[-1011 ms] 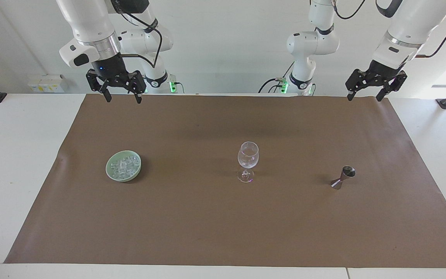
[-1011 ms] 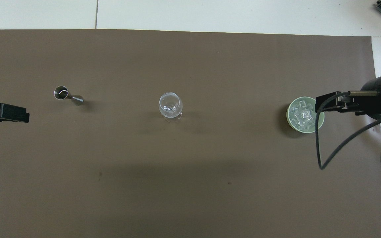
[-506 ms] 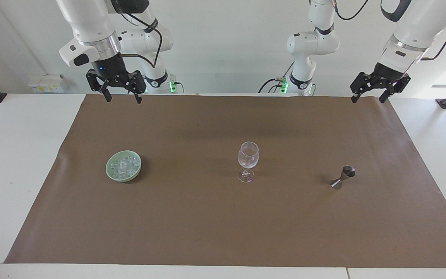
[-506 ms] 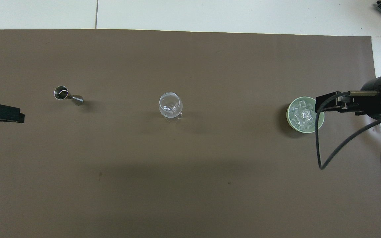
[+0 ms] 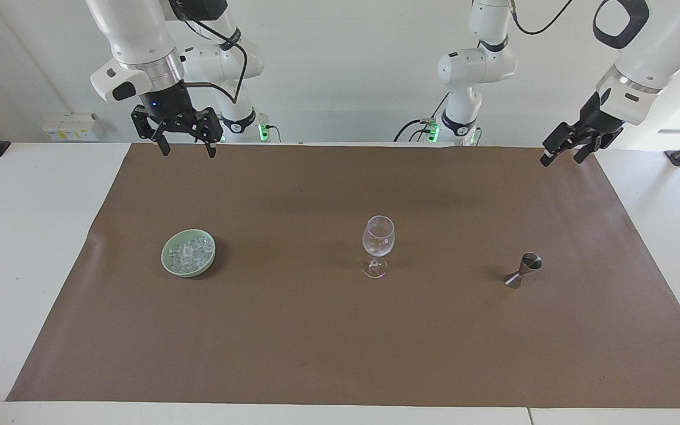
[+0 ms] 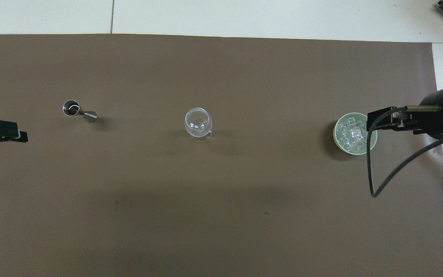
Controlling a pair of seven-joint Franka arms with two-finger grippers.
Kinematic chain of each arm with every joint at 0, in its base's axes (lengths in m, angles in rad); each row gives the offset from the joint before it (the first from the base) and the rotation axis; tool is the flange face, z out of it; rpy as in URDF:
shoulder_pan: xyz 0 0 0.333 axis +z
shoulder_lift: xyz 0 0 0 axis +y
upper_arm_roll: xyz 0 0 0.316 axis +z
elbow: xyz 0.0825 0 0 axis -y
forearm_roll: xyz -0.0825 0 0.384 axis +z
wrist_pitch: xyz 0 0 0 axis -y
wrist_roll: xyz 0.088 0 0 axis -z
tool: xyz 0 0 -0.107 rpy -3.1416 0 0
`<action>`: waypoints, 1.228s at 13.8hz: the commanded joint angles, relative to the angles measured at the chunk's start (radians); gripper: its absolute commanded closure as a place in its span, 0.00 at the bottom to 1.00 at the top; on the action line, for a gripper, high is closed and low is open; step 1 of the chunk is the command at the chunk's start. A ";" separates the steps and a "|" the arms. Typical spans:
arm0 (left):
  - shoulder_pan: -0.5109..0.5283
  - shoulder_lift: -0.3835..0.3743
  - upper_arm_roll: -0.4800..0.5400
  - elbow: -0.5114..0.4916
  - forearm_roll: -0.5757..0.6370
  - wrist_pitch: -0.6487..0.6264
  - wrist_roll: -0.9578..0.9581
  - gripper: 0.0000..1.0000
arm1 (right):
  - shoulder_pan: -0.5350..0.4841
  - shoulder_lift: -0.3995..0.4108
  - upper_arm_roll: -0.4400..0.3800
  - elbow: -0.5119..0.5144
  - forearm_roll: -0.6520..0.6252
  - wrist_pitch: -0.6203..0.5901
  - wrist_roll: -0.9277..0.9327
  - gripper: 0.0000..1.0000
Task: Pour wine and add ice with both arms
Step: 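Bring the left gripper forward and open its fingers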
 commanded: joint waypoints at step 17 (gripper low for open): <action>0.070 -0.041 -0.008 -0.195 -0.193 0.065 -0.677 0.00 | -0.012 -0.018 0.001 -0.021 0.022 0.004 -0.024 0.00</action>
